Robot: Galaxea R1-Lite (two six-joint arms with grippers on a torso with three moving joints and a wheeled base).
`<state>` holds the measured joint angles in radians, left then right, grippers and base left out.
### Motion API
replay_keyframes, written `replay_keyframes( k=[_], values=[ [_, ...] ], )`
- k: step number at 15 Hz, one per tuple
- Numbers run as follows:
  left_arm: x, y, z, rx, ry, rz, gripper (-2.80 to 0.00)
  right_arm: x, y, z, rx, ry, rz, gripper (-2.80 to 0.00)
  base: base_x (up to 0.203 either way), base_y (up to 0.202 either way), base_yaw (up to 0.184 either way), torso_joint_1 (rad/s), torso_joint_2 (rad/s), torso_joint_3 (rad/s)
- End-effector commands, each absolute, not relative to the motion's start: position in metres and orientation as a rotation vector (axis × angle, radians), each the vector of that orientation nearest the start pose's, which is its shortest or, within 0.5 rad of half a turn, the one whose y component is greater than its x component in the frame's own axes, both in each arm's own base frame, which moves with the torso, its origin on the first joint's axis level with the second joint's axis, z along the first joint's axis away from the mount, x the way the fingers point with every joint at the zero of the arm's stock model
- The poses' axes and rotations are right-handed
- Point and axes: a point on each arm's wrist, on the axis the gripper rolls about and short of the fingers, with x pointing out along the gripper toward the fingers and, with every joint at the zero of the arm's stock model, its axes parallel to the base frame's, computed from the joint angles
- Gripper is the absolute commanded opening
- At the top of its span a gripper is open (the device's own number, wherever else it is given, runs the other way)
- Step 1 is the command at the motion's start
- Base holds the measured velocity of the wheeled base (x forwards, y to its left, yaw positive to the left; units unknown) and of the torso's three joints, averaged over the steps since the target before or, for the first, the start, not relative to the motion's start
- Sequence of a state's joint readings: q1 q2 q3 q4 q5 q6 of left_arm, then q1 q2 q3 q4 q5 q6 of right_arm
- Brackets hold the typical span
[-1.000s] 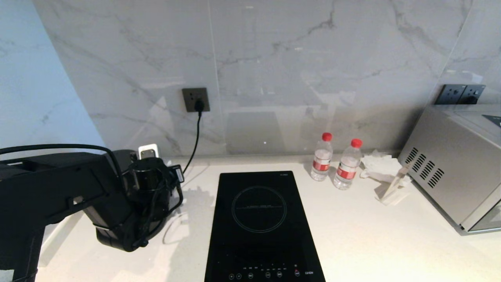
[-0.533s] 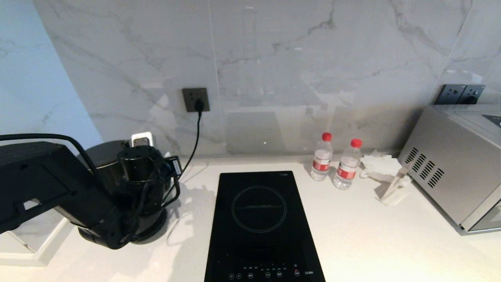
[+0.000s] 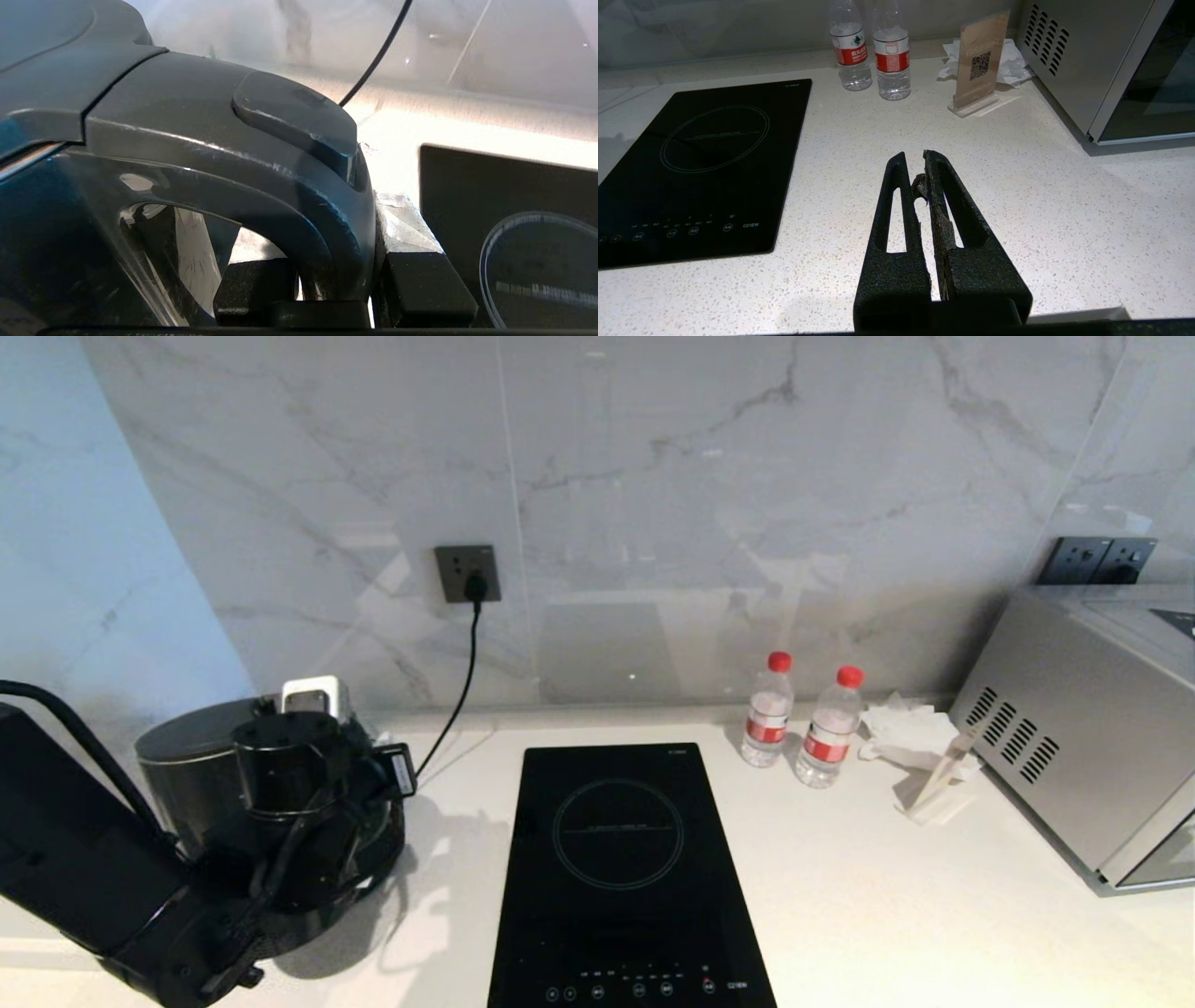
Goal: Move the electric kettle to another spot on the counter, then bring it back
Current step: Place it by the sink
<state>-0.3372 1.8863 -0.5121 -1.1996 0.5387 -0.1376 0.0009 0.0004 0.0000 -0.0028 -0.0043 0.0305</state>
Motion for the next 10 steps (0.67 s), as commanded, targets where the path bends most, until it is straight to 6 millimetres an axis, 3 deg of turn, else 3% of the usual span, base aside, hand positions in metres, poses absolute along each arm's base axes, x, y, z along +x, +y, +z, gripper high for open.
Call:
replay_keyframes(
  k=[1,4,10],
  values=[
    [0.271,-0.083,0.117,-0.088,0.132,0.215,-2.8,-0.023,0.0,0.076,0.031,-0.003,-0.003,-2.8,0.0,0.0,0.0,0.0,0.0,0.0],
    [0.256,-0.076,0.116,-0.098,0.15,0.224,-2.8,-0.023,0.0,0.076,0.029,-0.003,-0.003,-2.8,0.0,0.0,0.0,0.0,0.0,0.0],
    [0.251,-0.056,0.12,-0.168,0.126,0.305,-2.8,-0.023,0.0,0.076,0.031,-0.003,-0.003,-2.8,0.0,0.0,0.0,0.0,0.0,0.0]
  ],
)
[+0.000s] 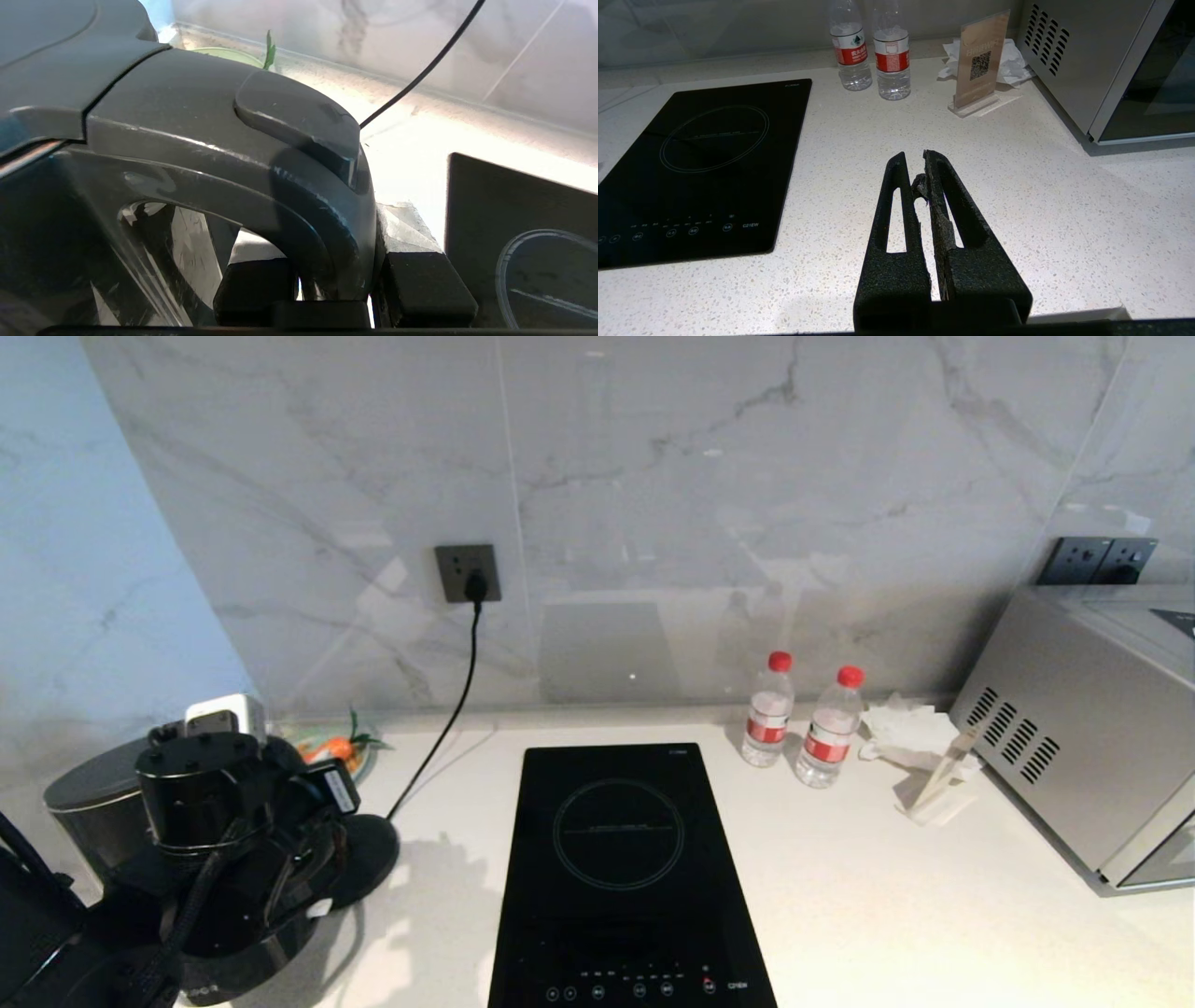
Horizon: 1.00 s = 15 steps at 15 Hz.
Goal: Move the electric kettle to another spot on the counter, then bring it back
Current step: Place it by the sink
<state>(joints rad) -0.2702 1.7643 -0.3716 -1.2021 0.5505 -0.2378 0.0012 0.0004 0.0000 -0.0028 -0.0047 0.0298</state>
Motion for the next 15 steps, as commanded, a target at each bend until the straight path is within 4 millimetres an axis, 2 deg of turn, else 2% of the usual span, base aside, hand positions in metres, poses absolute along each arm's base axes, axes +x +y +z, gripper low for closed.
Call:
replay_keyframes(
  k=[1,6,15],
  values=[
    [0.2488,-0.0554,0.1204,-0.174,0.126,0.306,-2.8,-0.0228,-0.0001,0.0758,0.03,-0.003,-0.003,-2.8,0.0,0.0,0.0,0.0,0.0,0.0],
    [0.2438,-0.0466,0.1164,-0.184,0.143,0.333,-2.8,-0.0228,-0.0001,0.0758,0.031,-0.003,-0.003,-2.8,0.0,0.0,0.0,0.0,0.0,0.0],
    [0.2432,-0.0465,0.1222,-0.187,0.122,0.326,-2.8,-0.0228,-0.0001,0.0758,0.029,-0.003,-0.003,-2.8,0.0,0.0,0.0,0.0,0.0,0.0]
  ],
)
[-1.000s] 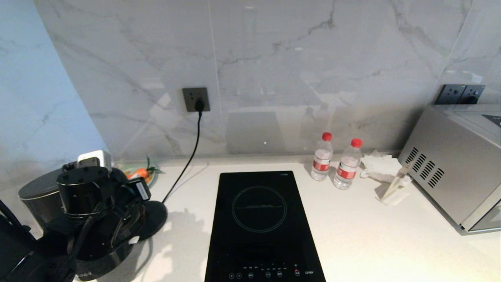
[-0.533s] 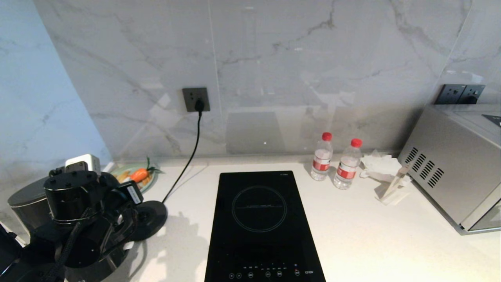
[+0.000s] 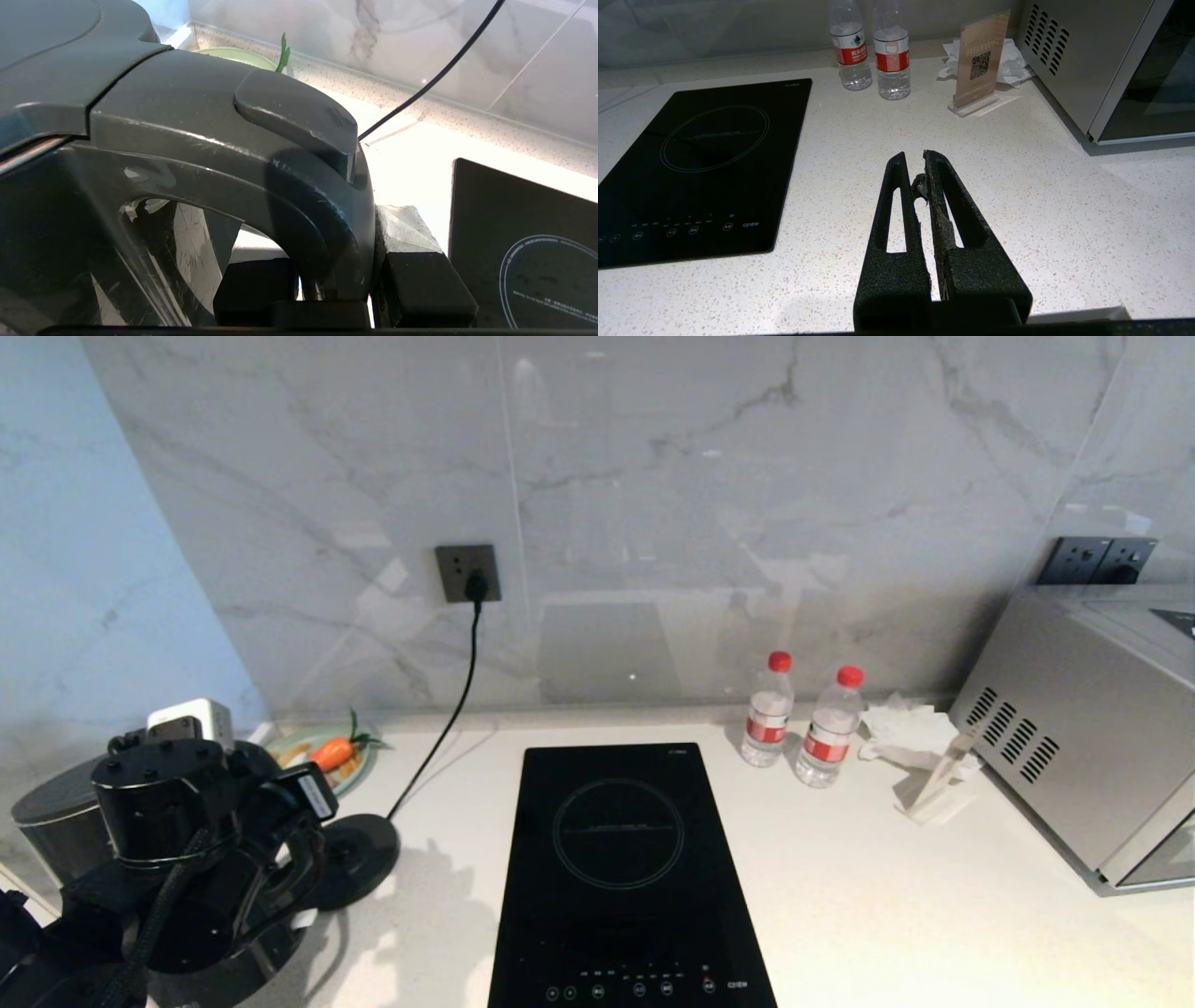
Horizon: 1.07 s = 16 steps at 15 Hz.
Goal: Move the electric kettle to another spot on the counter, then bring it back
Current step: Place it by the sink
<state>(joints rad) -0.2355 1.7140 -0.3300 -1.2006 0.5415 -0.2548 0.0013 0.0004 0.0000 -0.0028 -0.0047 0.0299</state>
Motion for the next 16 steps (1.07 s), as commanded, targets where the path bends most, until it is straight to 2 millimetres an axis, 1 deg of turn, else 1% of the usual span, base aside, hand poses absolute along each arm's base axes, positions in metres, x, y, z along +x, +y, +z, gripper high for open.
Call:
replay_keyframes(
  k=[1,7,16],
  values=[
    [0.2434,-0.0466,0.1226,-0.187,0.12,0.326,-2.8,-0.0228,-0.0001,0.0758,0.031,-0.003,-0.003,-2.8,0.0,0.0,0.0,0.0,0.0,0.0],
    [0.2434,-0.0463,0.122,-0.186,0.123,0.327,-2.8,-0.0228,-0.0001,0.0758,0.029,-0.003,-0.003,-2.8,0.0,0.0,0.0,0.0,0.0,0.0],
    [0.2394,-0.0453,0.1295,-0.187,0.098,0.324,-2.8,-0.0228,-0.0001,0.0758,0.029,-0.003,-0.005,-2.8,0.0,0.0,0.0,0.0,0.0,0.0]
  ],
)
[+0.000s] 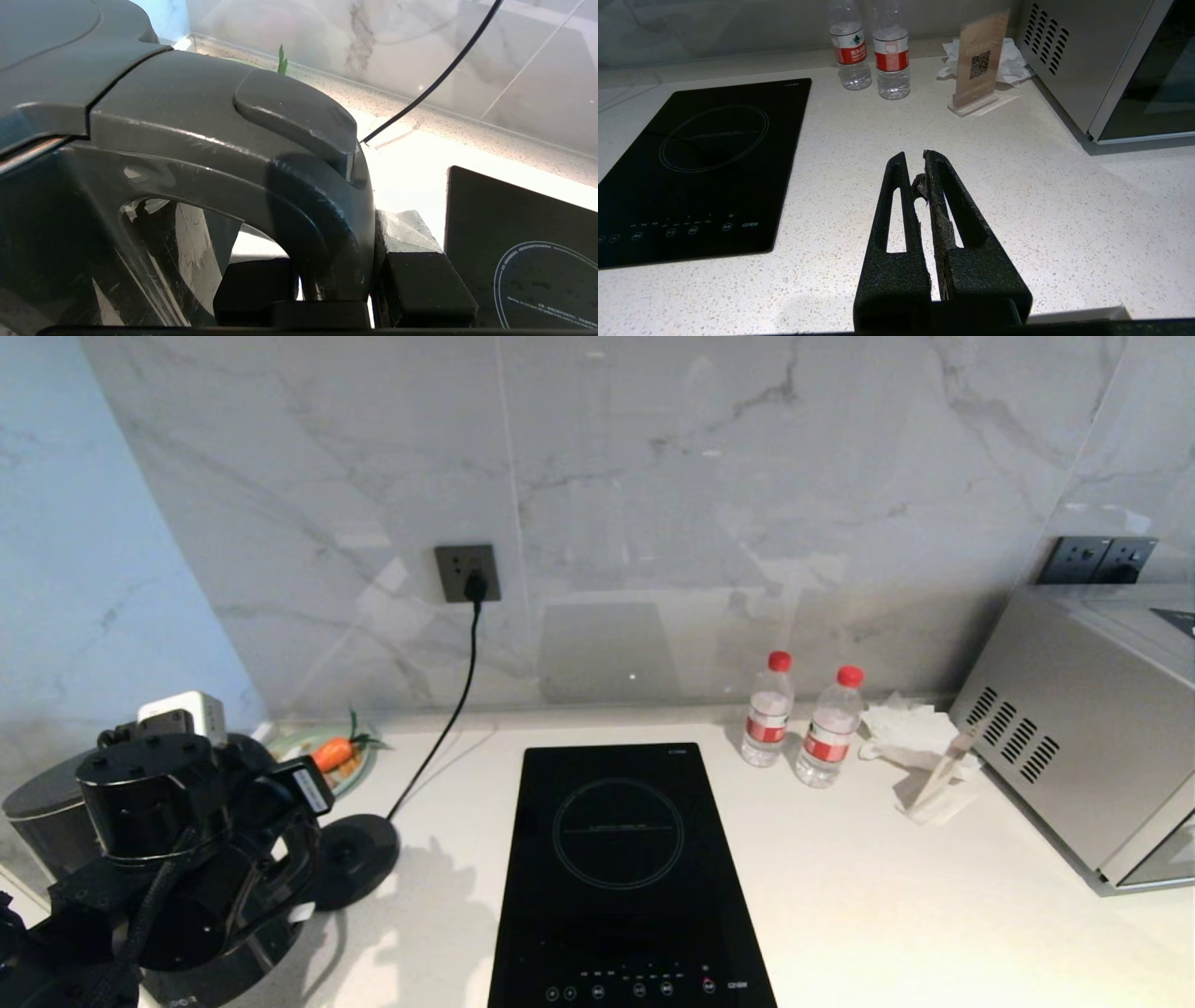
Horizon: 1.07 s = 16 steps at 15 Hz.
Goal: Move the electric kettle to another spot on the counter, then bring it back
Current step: Place it by the sink
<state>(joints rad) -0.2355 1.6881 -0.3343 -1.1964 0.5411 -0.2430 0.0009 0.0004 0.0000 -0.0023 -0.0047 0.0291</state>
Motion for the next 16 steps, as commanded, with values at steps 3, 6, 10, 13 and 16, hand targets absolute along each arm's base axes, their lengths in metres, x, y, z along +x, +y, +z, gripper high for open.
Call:
replay_keyframes(
  k=[3,6,10,13,16],
  values=[
    [0.2386,-0.0451,0.1308,-0.189,0.094,0.324,-2.8,-0.0228,-0.0001,0.0758,0.029,-0.003,-0.003,-2.8,-0.003,-0.007,0.051,0.0,0.01,0.001],
    [0.2387,-0.0451,0.1315,-0.19,0.091,0.323,-2.8,-0.0228,-0.0001,0.0758,0.029,-0.003,-0.003,-2.8,-0.003,-0.009,0.168,-0.004,0.01,0.01],
    [0.2374,-0.0448,0.133,-0.192,0.085,0.323,-2.8,-0.0228,-0.0001,0.0758,0.029,-0.003,-0.003,-2.8,-0.003,-0.006,0.174,0.003,0.01,0.002],
    [0.2375,-0.0448,0.1337,-0.192,0.083,0.322,-2.8,-0.0228,-0.0001,0.0758,0.029,-0.003,-0.003,-2.8,-0.002,-0.01,0.176,0.002,0.01,0.005],
    [0.2358,-0.0443,0.136,-0.189,0.076,0.322,-2.8,-0.0228,-0.0001,0.0758,0.029,-0.003,-0.004,-2.8,-0.001,-0.009,0.176,-0.001,0.01,0.004]
  ],
)
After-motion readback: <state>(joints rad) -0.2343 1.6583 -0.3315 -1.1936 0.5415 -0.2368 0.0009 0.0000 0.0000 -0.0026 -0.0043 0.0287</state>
